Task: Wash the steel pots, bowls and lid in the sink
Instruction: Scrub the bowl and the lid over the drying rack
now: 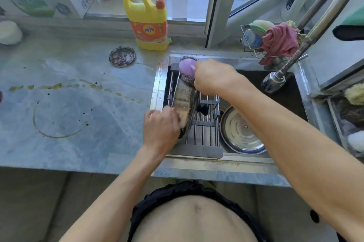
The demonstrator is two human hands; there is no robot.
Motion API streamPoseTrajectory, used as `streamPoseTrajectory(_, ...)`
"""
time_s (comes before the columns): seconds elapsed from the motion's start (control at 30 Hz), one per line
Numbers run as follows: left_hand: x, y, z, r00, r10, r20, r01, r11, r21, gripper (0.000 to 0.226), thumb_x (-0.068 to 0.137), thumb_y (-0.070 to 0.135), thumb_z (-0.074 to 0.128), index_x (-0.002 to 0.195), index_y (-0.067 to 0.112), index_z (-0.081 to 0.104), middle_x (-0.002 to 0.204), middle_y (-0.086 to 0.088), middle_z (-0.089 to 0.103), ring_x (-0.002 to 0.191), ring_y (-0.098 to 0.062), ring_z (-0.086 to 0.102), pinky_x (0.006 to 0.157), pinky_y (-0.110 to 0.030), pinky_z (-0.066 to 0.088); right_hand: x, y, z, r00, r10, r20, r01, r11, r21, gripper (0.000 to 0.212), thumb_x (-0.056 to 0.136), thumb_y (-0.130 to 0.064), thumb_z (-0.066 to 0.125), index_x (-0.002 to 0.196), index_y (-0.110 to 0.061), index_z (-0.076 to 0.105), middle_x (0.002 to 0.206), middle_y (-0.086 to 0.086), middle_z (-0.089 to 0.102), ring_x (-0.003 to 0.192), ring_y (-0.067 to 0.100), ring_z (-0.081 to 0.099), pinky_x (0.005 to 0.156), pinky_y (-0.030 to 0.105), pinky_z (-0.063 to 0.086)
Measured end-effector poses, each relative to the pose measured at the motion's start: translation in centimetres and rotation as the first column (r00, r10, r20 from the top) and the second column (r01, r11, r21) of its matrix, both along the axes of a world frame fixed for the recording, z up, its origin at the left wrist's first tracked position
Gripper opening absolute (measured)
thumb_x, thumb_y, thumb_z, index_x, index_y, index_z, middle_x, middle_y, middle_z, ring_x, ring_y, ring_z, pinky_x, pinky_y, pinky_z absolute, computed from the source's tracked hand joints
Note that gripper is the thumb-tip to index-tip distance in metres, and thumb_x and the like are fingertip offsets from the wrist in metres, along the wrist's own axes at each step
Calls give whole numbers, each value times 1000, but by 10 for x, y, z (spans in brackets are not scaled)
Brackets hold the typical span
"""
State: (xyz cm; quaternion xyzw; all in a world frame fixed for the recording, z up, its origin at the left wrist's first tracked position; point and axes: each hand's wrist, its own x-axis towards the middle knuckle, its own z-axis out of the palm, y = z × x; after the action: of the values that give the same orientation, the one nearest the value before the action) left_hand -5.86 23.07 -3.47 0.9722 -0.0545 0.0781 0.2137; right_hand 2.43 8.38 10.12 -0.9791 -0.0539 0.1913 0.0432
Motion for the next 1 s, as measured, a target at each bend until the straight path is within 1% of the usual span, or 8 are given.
streamPoseTrajectory(0.13, 44, -33, 31, 995, 96, 11, -95, 993, -68, 49, 96, 28, 22, 85, -2, 59, 78, -30, 65, 70, -47, 62, 67, -39, 27, -22, -1, -5, 1000, 7, 0, -7, 1000, 10, 25, 99, -14, 42, 122, -16, 49, 96, 5, 45, 82, 29, 48, 70, 36, 39)
streamPoseTrajectory(0.23, 18, -22, 14, 995, 13, 98, 2, 989, -150, 48, 100, 26, 26, 72, 2, 56, 58, -21, 58, 50, -38, 56, 56, -36, 38, -9, -7, -5, 999, -52, 9, 51, 999, 16, 29, 101, -17, 39, 127, -13, 51, 107, 7, 54, 90, 30, 53, 72, 35, 38)
streamPoseTrajectory(0.33, -3, -6, 1, 997, -69, 41, 73, 992, -101, 41, 102, 22, 28, 69, 11, 51, 54, -11, 54, 49, -34, 53, 71, -43, 51, -10, -14, -5, 994, -107, -23, 108, 994, 32, 34, 97, -13, 38, 129, -12, 50, 110, 10, 56, 91, 33, 56, 71, 35, 41)
streamPoseTrajectory(0.47, 49, -35, 23, 997, 70, 43, -69, 997, -35, 22, 90, 18, 28, 78, 12, 46, 65, -22, 63, 57, -38, 54, 71, -40, 30, -36, -7, -10, 999, -36, -22, 38, 996, 84, 35, 100, -17, 36, 133, -11, 46, 105, 12, 53, 82, 29, 51, 69, 37, 39)
streamPoseTrajectory(0.63, -6, -17, -9, 985, -40, 168, 49, 997, -51, 27, 92, 14, 33, 68, 15, 46, 54, -9, 50, 49, -32, 51, 65, -37, 26, -2, -28, -7, 993, -101, -59, 104, 993, 48, 35, 104, -28, 32, 129, -11, 50, 122, 13, 57, 92, 31, 55, 71, 35, 39)
streamPoseTrajectory(0.73, -6, -15, -10, 996, 12, 88, -11, 1000, -16, 32, 99, 19, 31, 71, 17, 45, 57, -9, 53, 54, -33, 54, 68, -40, 33, -11, -27, -10, 997, -44, -66, 48, 997, 58, 25, 101, -19, 35, 120, -13, 50, 113, 12, 56, 81, 27, 52, 68, 34, 39)
streamPoseTrajectory(0.83, 43, -41, 15, 975, 158, 154, -153, 987, -39, 33, 93, 19, 31, 69, 9, 51, 56, -18, 58, 53, -37, 58, 64, -38, 33, -26, -16, -9, 999, -8, -40, 11, 997, 70, 31, 99, -16, 38, 129, -13, 47, 104, 9, 51, 81, 28, 49, 69, 35, 39)
streamPoseTrajectory(1.0, -10, -18, -2, 990, 4, 144, -2, 1000, -20, 31, 90, 16, 35, 66, 11, 53, 55, -9, 54, 51, -33, 55, 67, -38, 36, -7, -26, -8, 997, -67, -31, 68, 997, 43, 32, 98, -14, 36, 127, -11, 48, 96, 6, 52, 78, 27, 51, 68, 36, 39)
